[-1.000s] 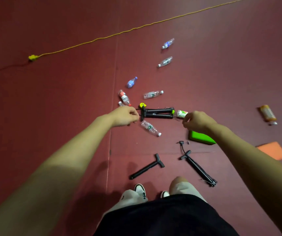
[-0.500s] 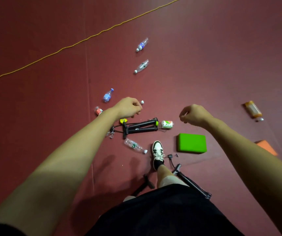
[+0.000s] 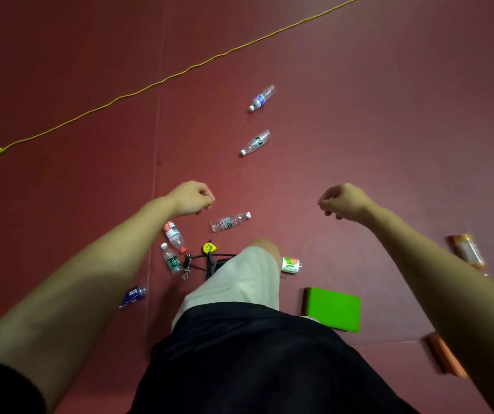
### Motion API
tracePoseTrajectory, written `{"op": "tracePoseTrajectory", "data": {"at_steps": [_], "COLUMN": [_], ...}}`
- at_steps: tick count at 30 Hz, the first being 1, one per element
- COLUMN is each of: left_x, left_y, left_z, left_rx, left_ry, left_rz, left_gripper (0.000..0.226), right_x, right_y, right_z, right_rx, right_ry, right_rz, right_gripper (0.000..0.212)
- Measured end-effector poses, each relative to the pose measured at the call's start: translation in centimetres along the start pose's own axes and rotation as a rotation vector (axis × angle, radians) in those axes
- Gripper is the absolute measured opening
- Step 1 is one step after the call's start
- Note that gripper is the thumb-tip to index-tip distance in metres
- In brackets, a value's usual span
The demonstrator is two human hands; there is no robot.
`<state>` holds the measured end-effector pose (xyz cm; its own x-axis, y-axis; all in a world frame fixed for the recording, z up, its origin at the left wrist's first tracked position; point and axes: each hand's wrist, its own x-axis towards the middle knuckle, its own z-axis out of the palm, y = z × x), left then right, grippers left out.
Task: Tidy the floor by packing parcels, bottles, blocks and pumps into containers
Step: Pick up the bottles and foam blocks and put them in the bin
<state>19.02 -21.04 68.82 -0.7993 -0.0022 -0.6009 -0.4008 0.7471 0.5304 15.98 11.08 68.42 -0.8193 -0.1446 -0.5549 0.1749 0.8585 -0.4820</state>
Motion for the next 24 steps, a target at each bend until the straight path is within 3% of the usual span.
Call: {"op": "tracePoseTrajectory", "data": {"at_steps": [3,12,16,24], "left_x": [3.8,24.5,32.3,41.1], "left_y": [1.8,14.7,19.9,24.7], "left_z": [-1.1,-5.2,-7.5,-12.9], "left_rx": [-0.030,-0.056,-0.227,-0.275], "left_ry": [-0.006,-0.081,-0.113,-0.092], "left_rz": [-0.034,0.085,-0.003,-0.073], "left_gripper": [0.014,0.012,0.011,0.011], "right_x": [3.8,23.3,32.1,44.1], "right_y": [-0.3,-0.7,-2.1,-5.3], "right_z": [-2.2,-13.4,-18.8,-26.3], "right_rx": [0.017,0.034,-0.080,-0.122], "right_ry": [-0.015,-0.024,-0.056,-0.094], "right_rz": [-0.014,-0.005,0.023,-0.012], "right_gripper": [0.018,0.013,0.018,0.020]}}
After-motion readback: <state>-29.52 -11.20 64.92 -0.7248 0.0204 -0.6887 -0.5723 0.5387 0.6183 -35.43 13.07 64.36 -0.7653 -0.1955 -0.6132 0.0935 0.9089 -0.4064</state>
